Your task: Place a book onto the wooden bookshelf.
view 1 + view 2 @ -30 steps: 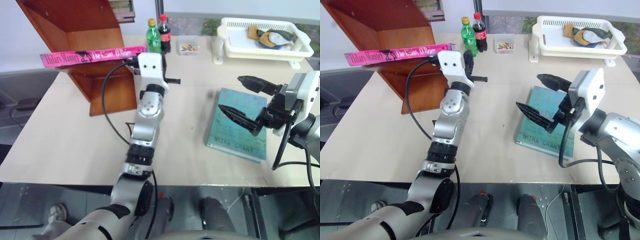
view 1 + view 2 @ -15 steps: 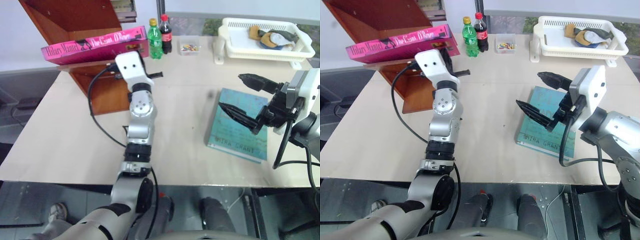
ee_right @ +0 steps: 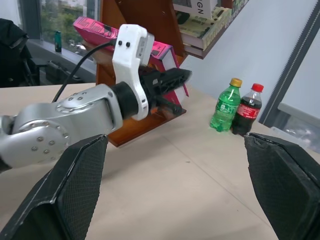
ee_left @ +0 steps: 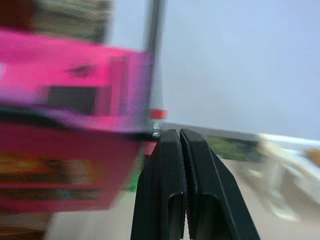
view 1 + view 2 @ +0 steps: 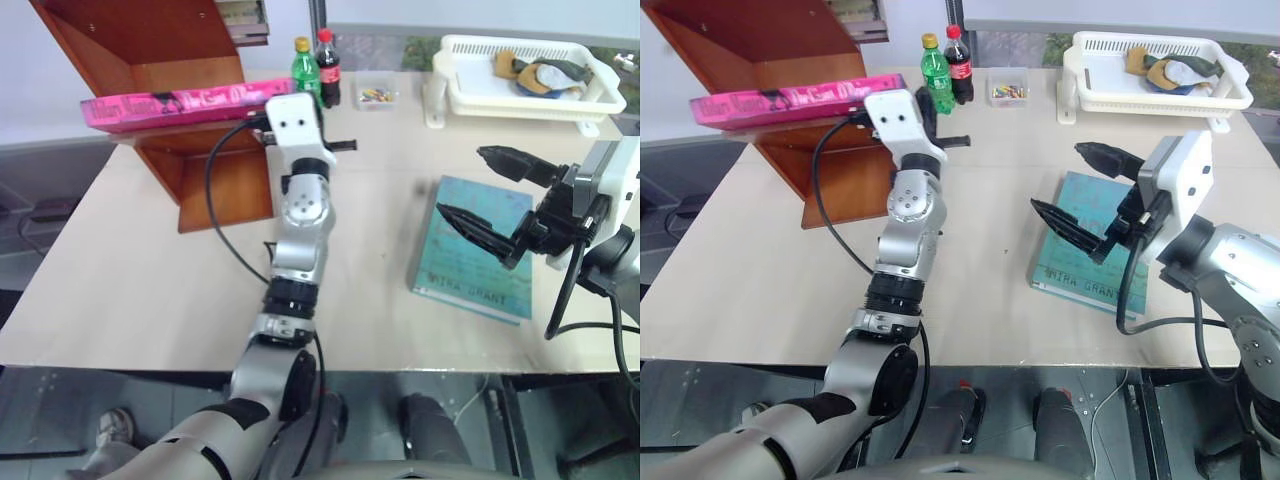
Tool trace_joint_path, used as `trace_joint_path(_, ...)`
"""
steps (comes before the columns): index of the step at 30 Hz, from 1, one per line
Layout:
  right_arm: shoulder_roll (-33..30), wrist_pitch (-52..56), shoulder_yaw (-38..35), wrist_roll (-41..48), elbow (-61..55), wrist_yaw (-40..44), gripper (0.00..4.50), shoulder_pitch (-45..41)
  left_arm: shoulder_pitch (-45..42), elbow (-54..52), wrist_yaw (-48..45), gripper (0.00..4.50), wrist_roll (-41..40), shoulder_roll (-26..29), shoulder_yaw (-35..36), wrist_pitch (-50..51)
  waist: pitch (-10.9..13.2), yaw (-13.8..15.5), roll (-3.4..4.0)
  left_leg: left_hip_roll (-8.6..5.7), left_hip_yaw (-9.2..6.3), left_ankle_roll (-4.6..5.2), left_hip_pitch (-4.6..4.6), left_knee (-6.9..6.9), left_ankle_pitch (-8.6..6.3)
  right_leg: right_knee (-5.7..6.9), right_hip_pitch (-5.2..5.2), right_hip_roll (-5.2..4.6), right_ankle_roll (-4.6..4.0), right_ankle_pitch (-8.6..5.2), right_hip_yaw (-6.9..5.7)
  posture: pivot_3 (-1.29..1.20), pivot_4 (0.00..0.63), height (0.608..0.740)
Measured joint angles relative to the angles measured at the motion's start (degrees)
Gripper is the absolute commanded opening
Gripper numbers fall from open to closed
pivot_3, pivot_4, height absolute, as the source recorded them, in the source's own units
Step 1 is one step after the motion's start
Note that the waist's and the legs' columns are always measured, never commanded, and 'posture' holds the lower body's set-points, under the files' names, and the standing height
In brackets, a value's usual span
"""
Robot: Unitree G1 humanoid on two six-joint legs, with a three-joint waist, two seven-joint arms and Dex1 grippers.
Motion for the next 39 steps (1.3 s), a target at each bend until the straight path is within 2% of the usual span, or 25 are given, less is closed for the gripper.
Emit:
trace_joint_path(5, 0.0, 0.5, -0.1, 0.2, -0.5, -0.3, 4.50, 0.4, 1.9, -2.0, -0.9, 0.13, -1.4, 0.9, 0.3, 0.9, 0.0, -0.8, 0.02, 0.02, 0.03, 0.00, 0.00, -0.02, 0.00, 0.04, -0.05, 0.02, 0.00, 0.00, 0.05, 0.00, 0.150, 0.740)
trace_joint_path(8, 0.0, 0.6, -0.2, 0.2, -0.5, -0.3, 4.50, 0.8, 5.3, -4.8, -5.9, 0.13, -5.6, 1.5, 1.1, 2.7, 0.0, -1.1, 0.02, 0.02, 0.02, 0.00, 0.00, -0.02, 0.00, 0.07, -0.06, 0.02, 0.00, 0.00, 0.04, 0.00, 0.150, 0.740)
trace_joint_path(9, 0.0, 0.7, -0.2, 0.2, -0.5, -0.4, 4.50, 0.7, 6.9, -6.4, -9.1, 0.13, -8.0, 2.0, 1.1, 4.1, 0.0, -1.1, 0.02, 0.02, 0.02, 0.00, -0.01, -0.01, 0.00, 0.07, -0.06, 0.02, 0.00, 0.00, 0.04, 0.00, 0.150, 0.740)
trace_joint_path(12, -0.6, 1.0, -0.1, -0.5, -0.7, -0.3, 4.50, 1.8, 15.8, -15.8, -27.1, 0.13, -18.3, 8.1, -2.9, 11.8, 0.0, -1.2, 0.05, 0.02, 0.02, 0.00, -0.01, -0.02, 0.00, 0.07, -0.07, 0.02, -0.02, -0.01, 0.04, 0.00, 0.150, 0.740)
trace_joint_path(16, -1.8, 1.9, 0.1, -2.1, -0.4, -0.2, 4.50, 3.5, 21.5, -21.2, -37.6, 1.31, -24.3, 13.8, -4.8, 19.8, 0.0, -0.9, 0.04, 0.02, -0.02, 0.02, 0.00, 0.00, -0.01, 0.09, -0.06, 0.02, -0.02, 0.00, 0.02, 0.00, 0.150, 0.740)
trace_joint_path(17, -2.7, 2.2, 0.0, -2.5, 0.0, 0.2, 4.50, 5.3, 22.8, -22.7, -39.3, 1.89, -25.5, 16.2, -4.5, 21.5, 0.0, -0.8, 0.04, 0.03, -0.03, 0.19, 0.02, -0.01, -0.11, 0.10, -0.05, 0.02, -0.02, 0.00, 0.02, 0.00, 0.150, 0.740)
trace_joint_path(18, -3.0, 2.6, 0.0, -2.9, 0.9, 0.7, 4.50, 7.2, 23.8, -23.7, -40.5, 2.21, -26.3, 18.3, -3.2, 22.9, 0.0, -0.8, 0.05, 0.03, -0.02, 0.21, 0.04, -0.02, -0.12, 0.11, -0.05, 0.02, -0.02, 0.00, 0.02, 0.00, 0.150, 0.740)
trace_joint_path(20, -3.4, 3.2, -1.3, -3.0, 1.2, 2.0, 4.50, 11.1, 25.4, -25.9, -42.2, 3.13, -28.0, 21.0, -1.8, 25.0, 0.0, -0.7, 0.06, 0.04, -0.04, 0.22, 0.02, -0.03, -0.13, 0.10, -0.07, 0.02, -0.02, 0.00, 0.01, 0.00, 0.150, 0.740)
trace_joint_path(23, -5.2, 3.3, -7.5, -3.9, 1.0, 6.0, 4.50, 21.5, 32.7, -31.2, -47.0, 4.48, -30.9, 29.0, 2.0, 27.9, 0.0, -0.7, 0.09, 0.04, -0.01, 0.22, 0.02, -0.14, -0.14, -0.02, -0.09, 0.02, -0.03, -0.01, 0.06, 0.00, 0.150, 0.740)
trace_joint_path(25, -5.5, 2.3, -13.9, -6.6, 1.3, 9.1, 4.50, 29.6, 40.0, -34.1, -50.8, 4.48, -32.5, 34.8, 6.2, 29.1, 0.0, -0.7, 0.11, 0.06, 0.04, 0.21, 0.06, -0.18, -0.14, -0.06, -0.07, 0.02, -0.04, -0.02, 0.09, 0.00, 0.150, 0.740)
trace_joint_path(27, -5.1, 0.9, -19.8, -8.2, 1.6, 11.7, 4.50, 34.7, 45.7, -35.3, -54.1, 4.48, -33.8, 38.5, 9.9, 29.5, 0.0, -0.4, 0.13, 0.06, 0.05, 0.28, 0.09, -0.19, -0.19, -0.07, -0.02, 0.00, -0.04, -0.02, 0.08, 0.00, 0.150, 0.740)
trace_joint_path(32, -4.8, -3.5, -31.1, -11.9, 4.4, 20.4, 4.50, 44.8, 56.9, -37.1, -63.8, 4.48, -38.4, 44.0, 20.1, 29.3, 0.0, 0.4, 0.15, 0.17, 0.06, 0.05, 0.26, -0.14, -0.34, -0.18, 0.25, -0.02, -0.06, -0.07, -0.05, 0.00, 0.150, 0.740)
trace_joint_path(39, -5.1, -6.0, -33.5, -14.6, 8.8, 25.9, 4.50, 45.9, 57.9, -36.8, -67.4, 4.48, -38.7, 45.4, 21.9, 28.4, 0.0, 0.3, 0.18, 0.54, 0.55, 0.03, 0.44, -0.09, -0.35, -0.17, 0.46, -0.48, -0.13, -0.26, -0.46, 0.00, 0.150, 0.740)
